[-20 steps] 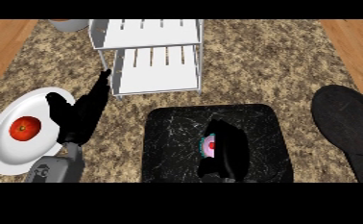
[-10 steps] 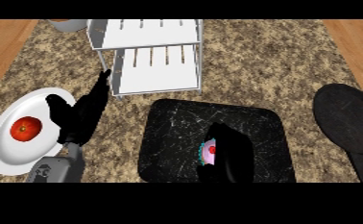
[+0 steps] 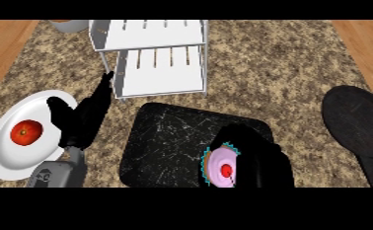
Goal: Pick the cupcake from the tray and place it in the tiered basket
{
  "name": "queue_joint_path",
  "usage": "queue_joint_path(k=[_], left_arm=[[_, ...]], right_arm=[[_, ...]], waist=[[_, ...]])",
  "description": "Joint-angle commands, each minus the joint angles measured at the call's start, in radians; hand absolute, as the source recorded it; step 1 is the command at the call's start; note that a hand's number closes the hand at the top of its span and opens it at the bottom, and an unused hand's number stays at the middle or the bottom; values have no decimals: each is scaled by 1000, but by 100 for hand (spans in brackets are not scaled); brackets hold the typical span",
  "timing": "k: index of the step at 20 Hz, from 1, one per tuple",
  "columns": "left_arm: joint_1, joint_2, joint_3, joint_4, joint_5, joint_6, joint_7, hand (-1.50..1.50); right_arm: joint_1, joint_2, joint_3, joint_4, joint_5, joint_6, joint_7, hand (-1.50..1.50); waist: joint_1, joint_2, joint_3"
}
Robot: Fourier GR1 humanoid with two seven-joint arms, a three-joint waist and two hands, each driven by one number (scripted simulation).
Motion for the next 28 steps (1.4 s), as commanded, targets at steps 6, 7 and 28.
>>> queue_joint_path(k=[6, 7, 28], left_arm=[[-35, -27, -15, 26, 4, -27, 0, 0], [31, -26, -28, -5, 7, -38, -9, 0], [-74, -31, -7, 55, -18, -36, -1, 0]], right_arm=[[-402, 8, -125, -101, -56, 243, 237, 150], [-456, 8, -124, -118, -78, 300, 269, 150], [-1045, 8, -589, 839, -326, -19, 5, 150]], waist=[[7, 7, -4], [13, 3, -5], [40, 22, -4]])
